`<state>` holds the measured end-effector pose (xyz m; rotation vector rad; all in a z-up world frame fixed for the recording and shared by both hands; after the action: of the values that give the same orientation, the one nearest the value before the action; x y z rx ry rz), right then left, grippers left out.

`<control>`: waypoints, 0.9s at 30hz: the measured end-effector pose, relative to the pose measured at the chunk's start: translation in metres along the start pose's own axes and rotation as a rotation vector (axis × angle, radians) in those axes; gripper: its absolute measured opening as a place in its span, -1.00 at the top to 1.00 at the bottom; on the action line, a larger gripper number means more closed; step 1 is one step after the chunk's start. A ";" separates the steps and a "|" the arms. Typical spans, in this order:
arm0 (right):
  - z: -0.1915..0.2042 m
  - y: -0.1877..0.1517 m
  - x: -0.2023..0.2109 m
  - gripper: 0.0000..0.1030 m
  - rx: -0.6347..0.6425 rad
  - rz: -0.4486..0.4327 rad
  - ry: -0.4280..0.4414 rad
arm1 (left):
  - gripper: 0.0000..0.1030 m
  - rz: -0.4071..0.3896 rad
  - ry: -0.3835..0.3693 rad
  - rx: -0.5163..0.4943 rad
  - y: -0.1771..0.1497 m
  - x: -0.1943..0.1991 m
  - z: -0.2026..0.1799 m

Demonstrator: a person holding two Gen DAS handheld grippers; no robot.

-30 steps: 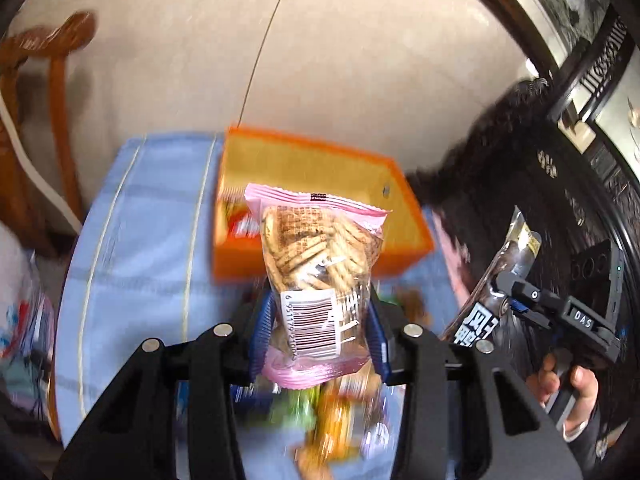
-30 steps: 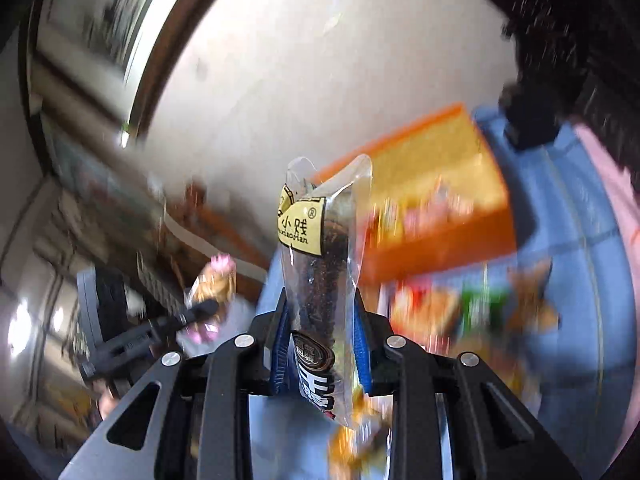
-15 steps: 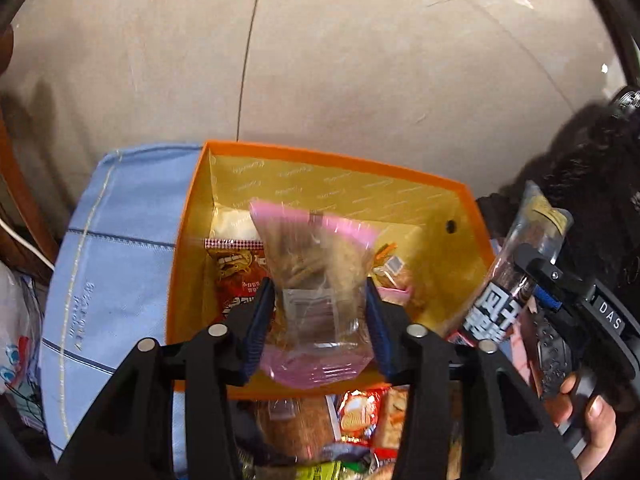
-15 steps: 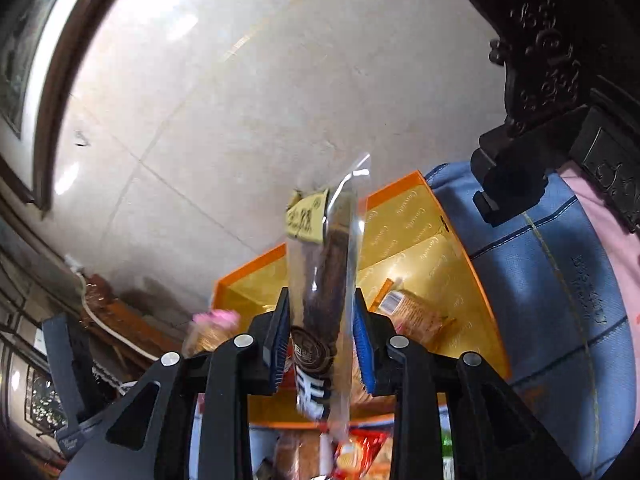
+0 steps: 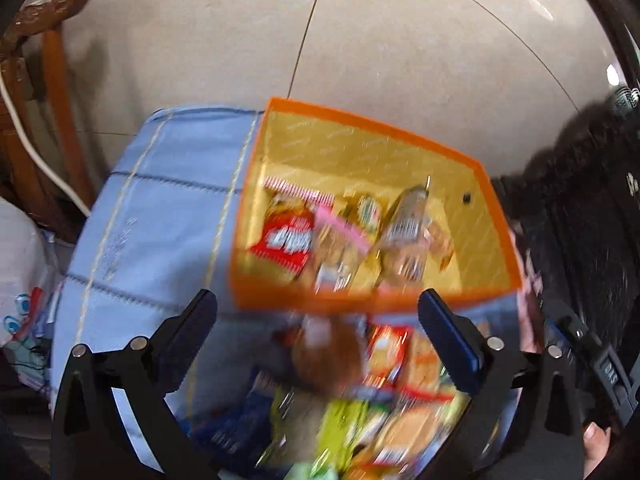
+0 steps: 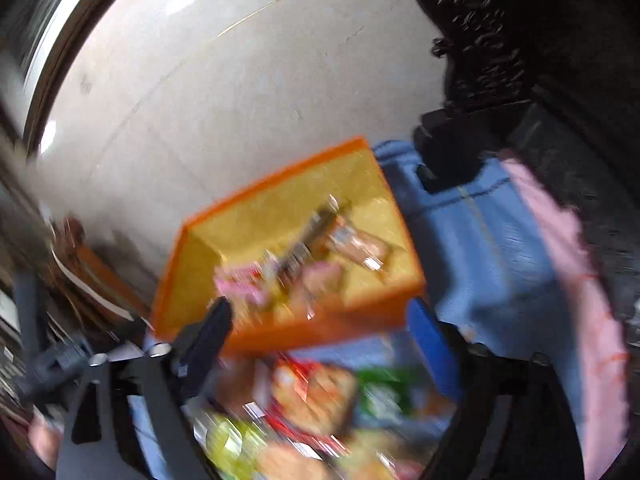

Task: Organize snacks
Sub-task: 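Grasp a brown cake pack with left tool while right tool grasps an orange pastry bag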

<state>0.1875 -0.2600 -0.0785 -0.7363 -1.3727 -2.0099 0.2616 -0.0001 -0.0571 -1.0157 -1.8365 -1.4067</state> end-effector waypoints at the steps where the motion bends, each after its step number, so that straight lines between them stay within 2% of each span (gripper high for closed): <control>1: -0.004 -0.015 0.008 -0.92 0.033 0.006 -0.040 | -0.91 0.005 0.007 -0.014 -0.011 0.006 0.002; 4: -0.016 -0.053 0.027 -0.92 0.092 0.022 -0.147 | -0.91 0.038 0.031 -0.062 -0.053 0.018 0.007; 9: -0.039 -0.111 0.048 -0.92 0.140 0.048 -0.360 | -0.91 0.172 0.040 -0.144 -0.136 0.021 0.011; 12: -0.040 -0.138 0.048 -0.92 0.160 0.112 -0.371 | -0.91 0.274 0.028 -0.145 -0.182 0.015 0.011; 16: -0.035 -0.166 0.044 -0.92 0.164 0.189 -0.302 | -0.91 0.374 0.021 -0.137 -0.218 0.003 0.005; 26: -0.052 -0.185 0.055 -0.92 0.082 0.252 -0.305 | -0.90 0.470 0.053 -0.088 -0.262 -0.024 -0.011; 27: -0.054 -0.185 0.056 -0.92 0.073 0.259 -0.305 | -0.80 0.478 0.057 -0.093 -0.264 -0.026 -0.011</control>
<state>0.0082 -0.2657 -0.1696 -1.1604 -1.4257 -1.6867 0.0503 -0.0541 -0.2089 -1.3391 -1.3738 -1.2175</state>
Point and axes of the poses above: each gripper's, at about its wrist camera, not at the fingertips, and x roughly against the way its jaws point, z to its left, y to its top, the point moved 2 cm from there along -x, roughly the way its jaws point, and after that the axes turned 2 degrees about -z, right-handed, at the moved point
